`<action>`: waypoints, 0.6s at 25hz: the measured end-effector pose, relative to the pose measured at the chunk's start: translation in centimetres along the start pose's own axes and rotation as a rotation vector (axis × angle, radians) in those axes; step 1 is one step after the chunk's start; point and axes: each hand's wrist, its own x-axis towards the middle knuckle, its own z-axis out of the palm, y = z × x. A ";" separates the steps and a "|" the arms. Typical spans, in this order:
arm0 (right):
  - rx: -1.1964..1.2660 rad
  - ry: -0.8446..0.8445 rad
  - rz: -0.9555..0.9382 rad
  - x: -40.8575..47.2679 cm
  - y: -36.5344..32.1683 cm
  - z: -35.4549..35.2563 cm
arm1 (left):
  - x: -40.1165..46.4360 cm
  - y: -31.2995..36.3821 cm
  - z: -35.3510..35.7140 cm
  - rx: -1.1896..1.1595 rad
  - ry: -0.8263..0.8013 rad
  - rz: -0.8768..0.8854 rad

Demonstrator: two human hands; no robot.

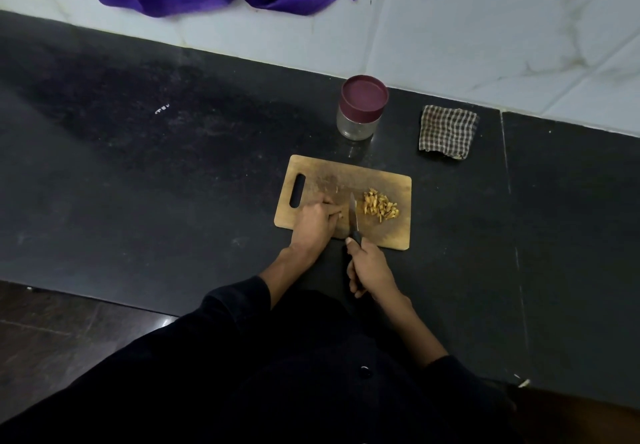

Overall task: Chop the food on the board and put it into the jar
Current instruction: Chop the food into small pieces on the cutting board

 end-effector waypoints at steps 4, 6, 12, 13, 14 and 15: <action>-0.108 0.071 -0.051 -0.3 -0.4 -0.8 | 0.1 0.4 -0.5 -0.073 -0.006 -0.044; -0.201 0.083 -0.088 -0.3 -0.4 -1.0 | 0.3 0.5 -1.2 -0.146 -0.041 -0.079; -0.545 0.035 -0.172 -0.4 0.2 1.0 | -0.1 -1.2 -2.1 -0.161 0.097 -0.203; -0.563 0.049 -0.169 -0.3 0.2 0.8 | -0.1 -1.5 -2.0 -0.165 0.106 -0.233; -0.558 0.073 -0.159 -0.2 0.2 0.4 | -0.2 -1.7 -1.9 -0.178 0.112 -0.251; -0.538 0.102 -0.141 0.0 0.2 -0.1 | -0.2 -1.8 -1.9 -0.205 0.127 -0.264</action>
